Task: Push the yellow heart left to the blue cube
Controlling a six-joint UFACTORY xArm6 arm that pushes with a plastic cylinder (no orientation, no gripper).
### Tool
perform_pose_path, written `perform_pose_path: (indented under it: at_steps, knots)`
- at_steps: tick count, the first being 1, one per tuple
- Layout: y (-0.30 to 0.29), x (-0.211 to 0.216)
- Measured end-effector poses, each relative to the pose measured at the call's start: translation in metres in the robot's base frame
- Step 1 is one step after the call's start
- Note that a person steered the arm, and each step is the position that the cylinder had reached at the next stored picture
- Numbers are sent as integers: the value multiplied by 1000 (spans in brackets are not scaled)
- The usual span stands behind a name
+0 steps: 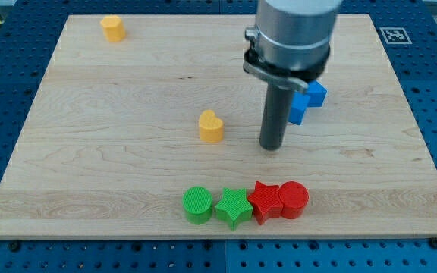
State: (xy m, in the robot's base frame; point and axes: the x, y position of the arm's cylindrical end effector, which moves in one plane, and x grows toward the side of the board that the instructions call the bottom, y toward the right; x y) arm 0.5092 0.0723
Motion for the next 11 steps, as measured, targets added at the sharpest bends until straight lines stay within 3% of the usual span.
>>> perform_pose_path:
  at_steps: [1, 2, 3, 4, 5, 6, 7, 8, 9, 10, 11]
  knots:
    - [-28, -14]
    - [-91, -74]
    - [-128, -101]
    - [-85, -93]
    - [-27, -59]
    - [-18, -6]
    - [-52, 18]
    - [-115, -16]
    - [-163, -85]
    - [-167, -90]
    - [-153, -35]
